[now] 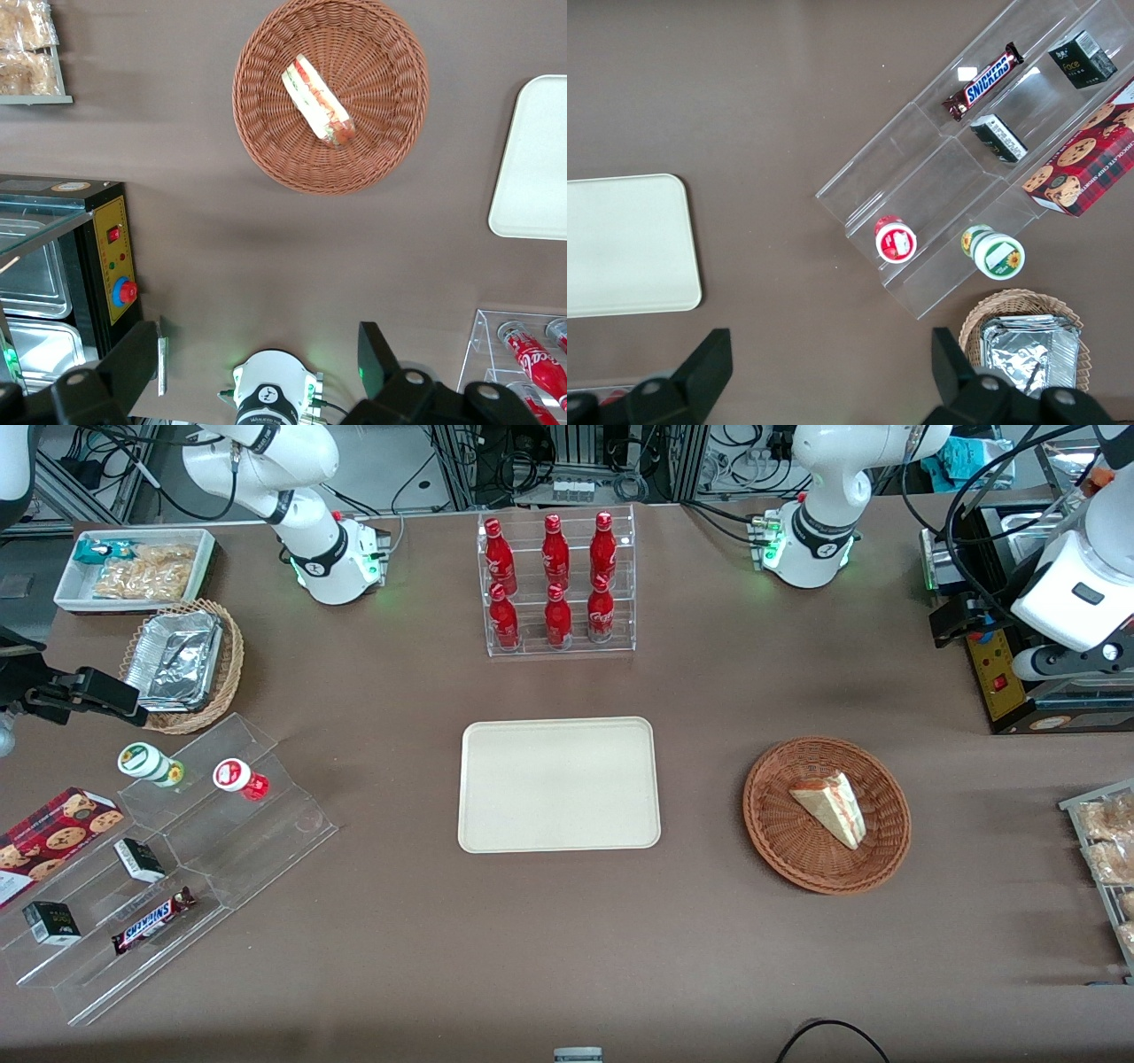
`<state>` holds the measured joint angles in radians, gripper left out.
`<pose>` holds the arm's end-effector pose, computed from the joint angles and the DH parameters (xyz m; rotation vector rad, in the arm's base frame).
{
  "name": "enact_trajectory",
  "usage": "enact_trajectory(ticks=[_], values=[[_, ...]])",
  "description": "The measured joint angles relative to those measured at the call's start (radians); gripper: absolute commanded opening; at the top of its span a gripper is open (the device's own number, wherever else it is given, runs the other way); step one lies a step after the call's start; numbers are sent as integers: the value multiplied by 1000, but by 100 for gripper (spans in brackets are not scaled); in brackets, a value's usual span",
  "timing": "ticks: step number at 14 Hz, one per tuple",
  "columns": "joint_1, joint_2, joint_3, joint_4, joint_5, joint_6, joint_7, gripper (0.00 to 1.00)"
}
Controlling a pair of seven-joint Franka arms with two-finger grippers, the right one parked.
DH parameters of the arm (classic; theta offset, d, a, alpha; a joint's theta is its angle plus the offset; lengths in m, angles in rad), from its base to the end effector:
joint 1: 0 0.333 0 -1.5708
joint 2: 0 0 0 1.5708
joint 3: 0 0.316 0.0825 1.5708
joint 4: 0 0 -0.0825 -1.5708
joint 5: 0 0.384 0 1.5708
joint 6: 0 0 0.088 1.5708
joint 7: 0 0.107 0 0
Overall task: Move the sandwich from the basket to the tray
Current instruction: 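Move the left gripper from rest toward the wicker basket, then lower the left gripper onto the wrapped sandwich and close on it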
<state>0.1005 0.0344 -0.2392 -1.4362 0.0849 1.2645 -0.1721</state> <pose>0.5278 -0.0600 0.6446 -3.0210 -0.0755 0.2897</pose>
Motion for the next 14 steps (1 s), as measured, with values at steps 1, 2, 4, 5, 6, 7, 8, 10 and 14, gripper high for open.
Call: enact_trajectory(ticks=[1,2,4,5,6,7,8,10,14], values=[[0,0,0,0,0,-2,2,100],[0,1,0,0,0,-5,2,100],[0,2,1,0,0,-6,2,100],[0,2,2,-1,0,-7,-1,100],[2,4,5,-3,0,-8,-23,100],[8,8,10,-7,0,-9,-75,100],[16,20,15,-15,0,-8,-148,100],[23,80,20,-35,0,11,-337,100],[9,255,15,-105,0,221,-627,100]])
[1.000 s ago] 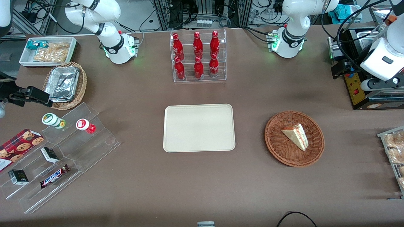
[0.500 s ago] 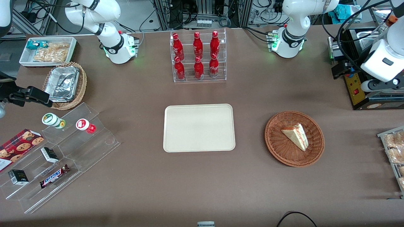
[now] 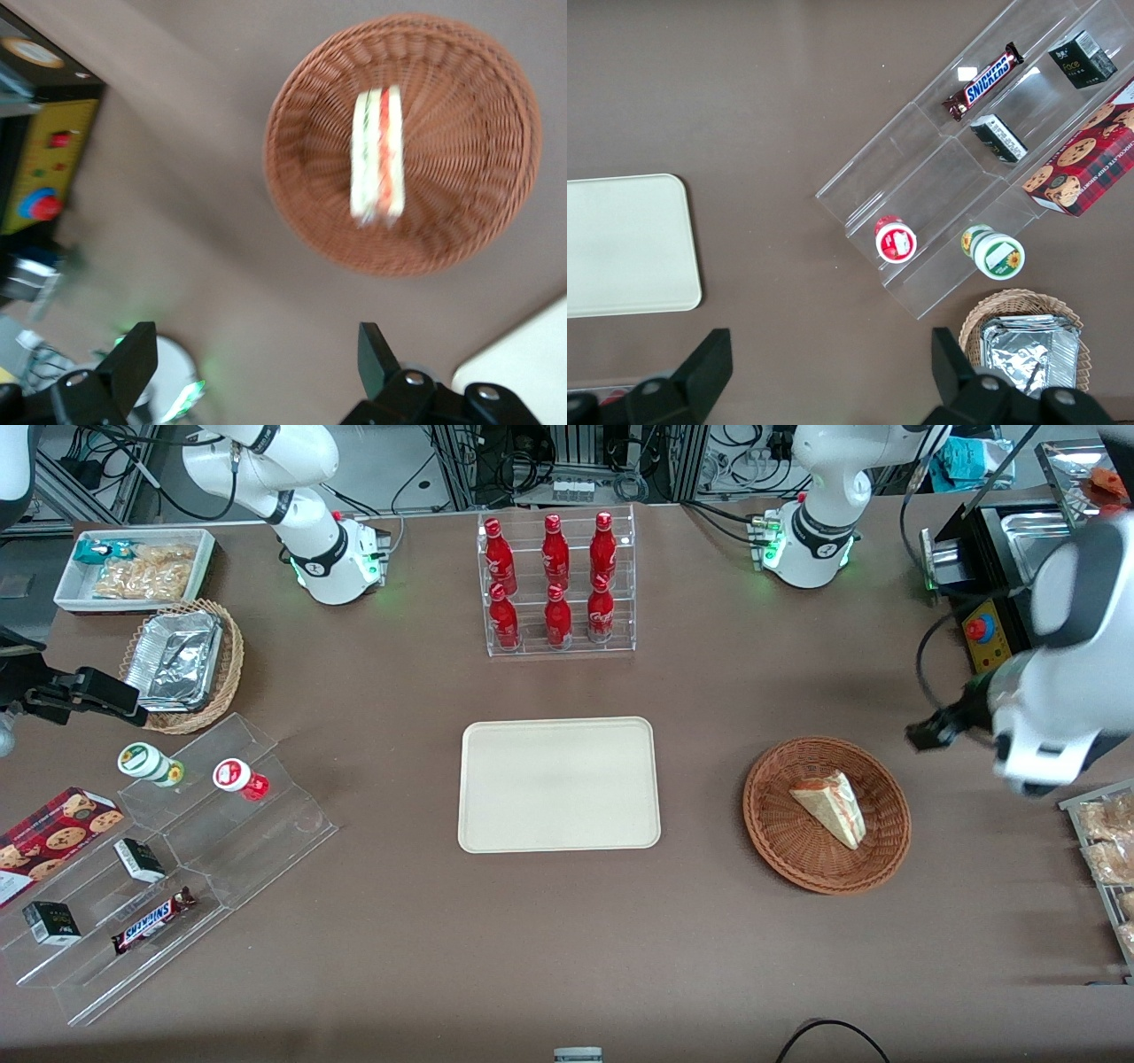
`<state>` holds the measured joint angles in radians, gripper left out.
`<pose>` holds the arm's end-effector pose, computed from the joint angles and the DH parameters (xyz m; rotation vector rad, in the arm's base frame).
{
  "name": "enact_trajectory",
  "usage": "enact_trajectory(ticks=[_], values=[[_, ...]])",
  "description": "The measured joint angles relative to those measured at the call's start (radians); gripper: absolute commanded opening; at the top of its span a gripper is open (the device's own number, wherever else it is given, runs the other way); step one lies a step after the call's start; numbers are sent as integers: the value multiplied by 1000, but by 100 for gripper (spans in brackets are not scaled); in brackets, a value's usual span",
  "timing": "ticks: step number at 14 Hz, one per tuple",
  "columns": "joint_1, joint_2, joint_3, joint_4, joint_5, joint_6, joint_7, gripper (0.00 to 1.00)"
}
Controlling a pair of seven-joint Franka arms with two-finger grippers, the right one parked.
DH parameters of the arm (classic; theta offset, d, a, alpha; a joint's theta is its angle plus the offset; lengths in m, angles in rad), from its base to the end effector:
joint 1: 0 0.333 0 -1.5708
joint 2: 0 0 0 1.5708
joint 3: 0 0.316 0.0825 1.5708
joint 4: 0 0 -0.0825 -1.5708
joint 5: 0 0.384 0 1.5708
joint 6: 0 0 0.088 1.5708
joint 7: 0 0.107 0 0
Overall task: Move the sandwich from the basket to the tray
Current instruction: 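Lower the left gripper onto the wrapped sandwich and close on it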
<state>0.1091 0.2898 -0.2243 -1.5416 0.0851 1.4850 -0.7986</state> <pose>0.6058 -0.0462 0.4662 -2.7760 -0.9731 0.4382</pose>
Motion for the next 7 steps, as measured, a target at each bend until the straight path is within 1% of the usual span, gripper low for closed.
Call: enact_trajectory(ticks=[2,4,7], values=[[-5,52,-4,-63,0,141,-44,100],[-7,78,-4,-137,0,285,-90,100],[-23,113,-5,-219,0,427,-145,100]])
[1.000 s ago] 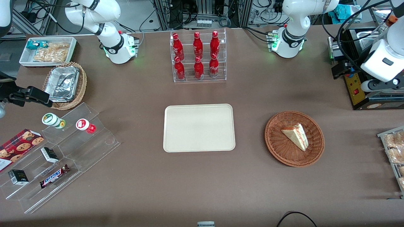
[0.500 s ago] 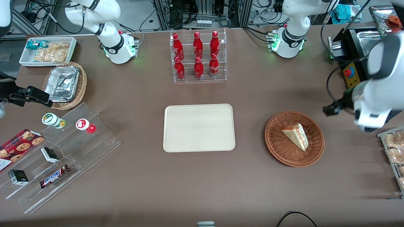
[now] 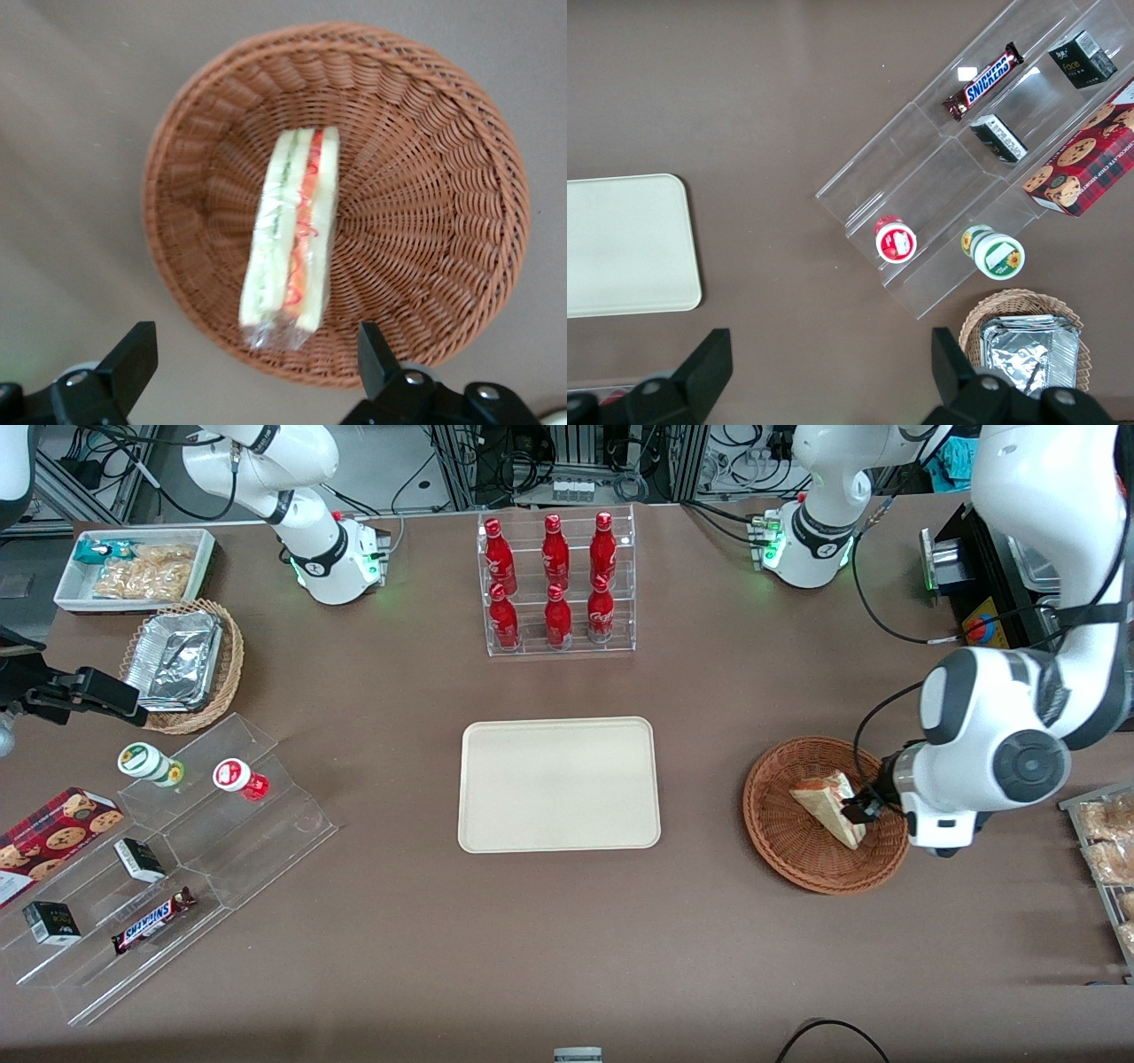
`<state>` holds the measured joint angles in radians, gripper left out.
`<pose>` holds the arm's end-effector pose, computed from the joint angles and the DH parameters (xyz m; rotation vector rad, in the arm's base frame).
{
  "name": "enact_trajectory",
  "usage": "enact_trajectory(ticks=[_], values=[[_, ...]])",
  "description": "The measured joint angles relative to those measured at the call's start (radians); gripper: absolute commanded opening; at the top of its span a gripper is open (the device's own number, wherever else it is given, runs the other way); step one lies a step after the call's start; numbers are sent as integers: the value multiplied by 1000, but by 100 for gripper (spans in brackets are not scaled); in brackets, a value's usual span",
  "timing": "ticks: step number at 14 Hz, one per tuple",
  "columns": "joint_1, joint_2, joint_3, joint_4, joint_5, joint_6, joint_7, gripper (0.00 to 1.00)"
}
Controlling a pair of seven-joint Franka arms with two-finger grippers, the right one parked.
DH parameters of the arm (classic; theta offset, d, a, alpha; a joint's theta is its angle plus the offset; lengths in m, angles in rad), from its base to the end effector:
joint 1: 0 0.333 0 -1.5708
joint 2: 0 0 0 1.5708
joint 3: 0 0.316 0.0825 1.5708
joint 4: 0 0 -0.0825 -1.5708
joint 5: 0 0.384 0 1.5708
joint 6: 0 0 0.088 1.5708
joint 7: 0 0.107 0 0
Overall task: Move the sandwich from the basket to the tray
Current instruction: 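Lower the left gripper onto the wrapped sandwich and close on it, then lift the sandwich and carry it over the cream tray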
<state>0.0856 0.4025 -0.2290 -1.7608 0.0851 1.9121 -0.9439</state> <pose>0.6190 -0.0727 0.3255 -2.7930 -1.1306 0.3215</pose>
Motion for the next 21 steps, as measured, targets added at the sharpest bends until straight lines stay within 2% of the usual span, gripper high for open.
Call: enact_trajectory(ticks=[6,7,8,10,11,12,14,16,19,21], values=[[-3,36,4,-171,10,239,-12,99],[-2,47,6,-182,21,261,-12,83],[-1,58,9,-187,31,278,-12,57],[0,77,17,-189,39,302,-12,28],[1,80,19,-189,40,306,-12,20],[1,79,19,-186,41,307,-12,17],[0,70,18,-166,44,291,-12,17],[-17,45,9,-100,48,183,-11,17],[-156,12,-3,92,46,-90,-56,18],[-296,25,-10,187,38,-146,-125,18]])
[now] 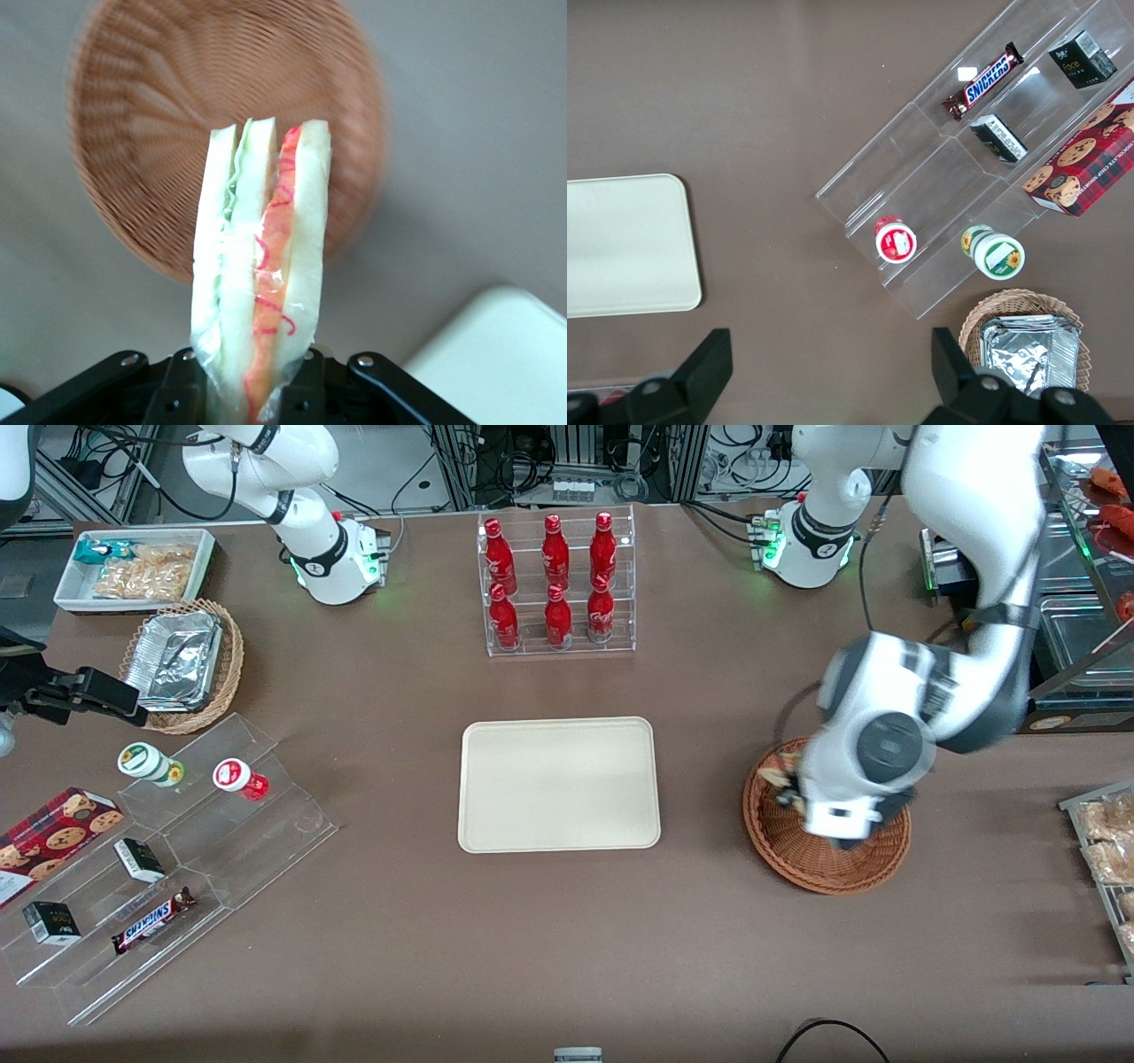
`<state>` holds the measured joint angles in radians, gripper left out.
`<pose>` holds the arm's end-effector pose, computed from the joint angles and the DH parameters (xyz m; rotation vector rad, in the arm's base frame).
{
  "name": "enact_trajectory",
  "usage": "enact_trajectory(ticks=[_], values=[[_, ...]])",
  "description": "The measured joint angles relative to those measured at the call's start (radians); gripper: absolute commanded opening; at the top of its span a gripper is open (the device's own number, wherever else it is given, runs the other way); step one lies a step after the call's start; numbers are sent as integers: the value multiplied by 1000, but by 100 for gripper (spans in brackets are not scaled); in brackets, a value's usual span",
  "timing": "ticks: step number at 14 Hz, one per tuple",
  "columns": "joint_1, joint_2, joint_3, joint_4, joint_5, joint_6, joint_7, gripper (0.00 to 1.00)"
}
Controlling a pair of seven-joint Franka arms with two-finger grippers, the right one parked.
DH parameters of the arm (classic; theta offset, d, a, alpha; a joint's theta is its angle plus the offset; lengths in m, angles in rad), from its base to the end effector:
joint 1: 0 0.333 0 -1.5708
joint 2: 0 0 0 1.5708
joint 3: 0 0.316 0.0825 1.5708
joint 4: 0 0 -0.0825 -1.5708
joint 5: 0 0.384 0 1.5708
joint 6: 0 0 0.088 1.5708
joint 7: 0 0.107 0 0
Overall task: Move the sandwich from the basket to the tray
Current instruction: 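Lift the sandwich and carry it over the cream tray, then lower the sandwich onto the tray and open the left gripper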
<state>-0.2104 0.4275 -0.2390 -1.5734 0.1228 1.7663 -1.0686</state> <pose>0.5977 -0.2558 0.3830 -2.8397 -0.8654 0.2220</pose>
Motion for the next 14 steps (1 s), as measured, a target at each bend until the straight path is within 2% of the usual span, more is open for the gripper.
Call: enact_trajectory(ticks=[3,6,10,14], values=[[-182,113,-7,134,-35,7,-33,19],[-297,263,-10,294,-37,35,29,20],[-388,394,-25,360,-38,151,199,20],[-421,475,-46,377,-38,199,245,21]])
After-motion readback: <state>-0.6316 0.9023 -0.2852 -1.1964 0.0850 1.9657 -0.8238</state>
